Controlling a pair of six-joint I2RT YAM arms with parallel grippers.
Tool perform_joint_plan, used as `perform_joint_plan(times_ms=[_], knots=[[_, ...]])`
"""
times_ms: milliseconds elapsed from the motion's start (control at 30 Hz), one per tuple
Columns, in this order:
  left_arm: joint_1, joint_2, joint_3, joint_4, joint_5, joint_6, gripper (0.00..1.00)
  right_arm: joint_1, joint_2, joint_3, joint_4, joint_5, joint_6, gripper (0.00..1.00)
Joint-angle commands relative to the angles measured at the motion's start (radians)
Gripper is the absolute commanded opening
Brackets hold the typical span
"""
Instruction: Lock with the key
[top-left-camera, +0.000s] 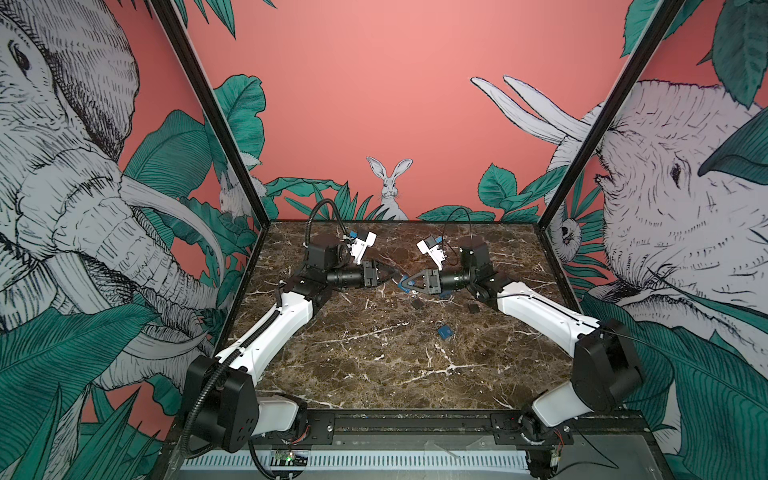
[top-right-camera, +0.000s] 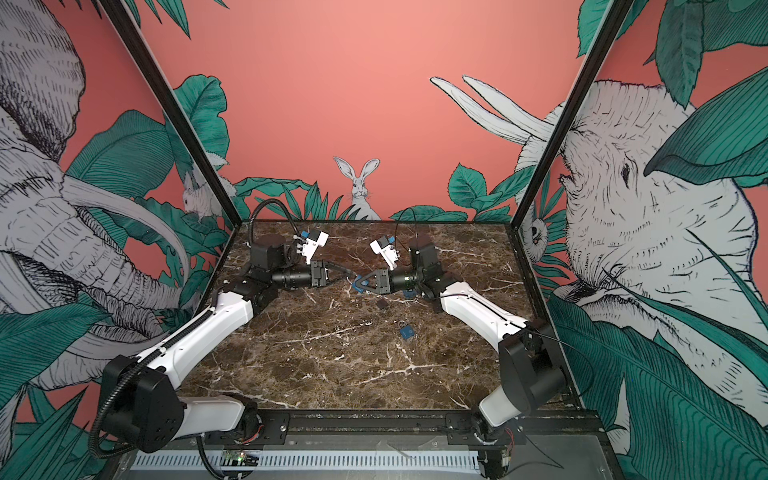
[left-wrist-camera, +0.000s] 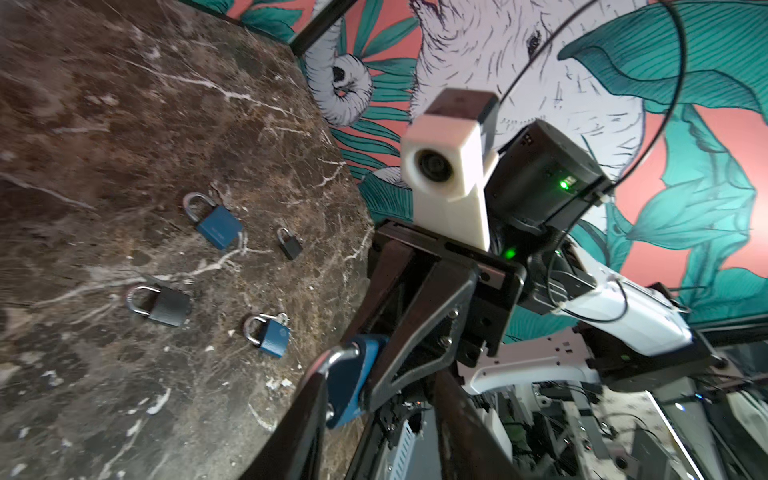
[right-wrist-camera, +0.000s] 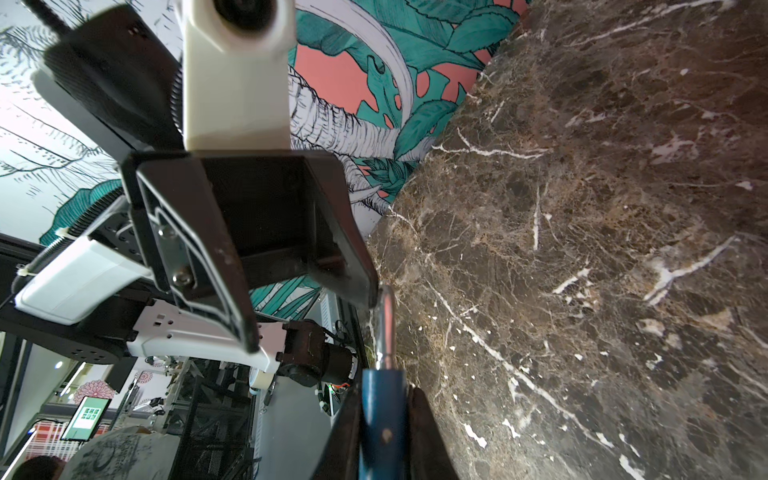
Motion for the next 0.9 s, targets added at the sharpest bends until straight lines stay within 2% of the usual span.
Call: perform_joint_plan(times_ms=[0, 100, 233, 367, 567, 633, 733, 867], knots=[[0.012, -0.054, 0.037, -0.142, -0.104, 0.098, 0.45, 0.017, -0.035, 0.05, -0.005, -0.024, -0.06, 0.0], [0.012, -0.076, 0.041, -0.173, -0.126, 0.119, 0.46, 0.018, -0.035, 0.052, 0.007, -0.037, -0.05, 0.0], [0.011, -0.055, 0.032, -0.147, -0.073, 0.097, 0.46, 0.02, -0.031, 0.053, 0.033, -0.053, -0.029, 0.0], [-0.004, -0.027, 0.003, -0.046, 0.003, 0.04, 0.45, 0.028, -0.022, 0.063, 0.041, -0.057, -0.02, 0.0], [-0.041, -0.006, 0.012, -0.044, 0.049, 0.05, 0.41, 0.029, -0.012, 0.082, 0.058, -0.054, -0.009, 0.0], [-0.043, -0.005, 0.013, -0.058, 0.049, 0.055, 0.36, 0.029, -0.009, 0.091, 0.061, -0.051, -0.009, 0.0], [-0.044, -0.007, 0.008, -0.066, 0.044, 0.058, 0.22, 0.029, -0.007, 0.095, 0.068, -0.049, -0.005, 0.0], [-0.043, -0.011, 0.0, -0.039, 0.042, 0.039, 0.16, 0.029, -0.006, 0.089, 0.085, -0.054, 0.009, 0.0]])
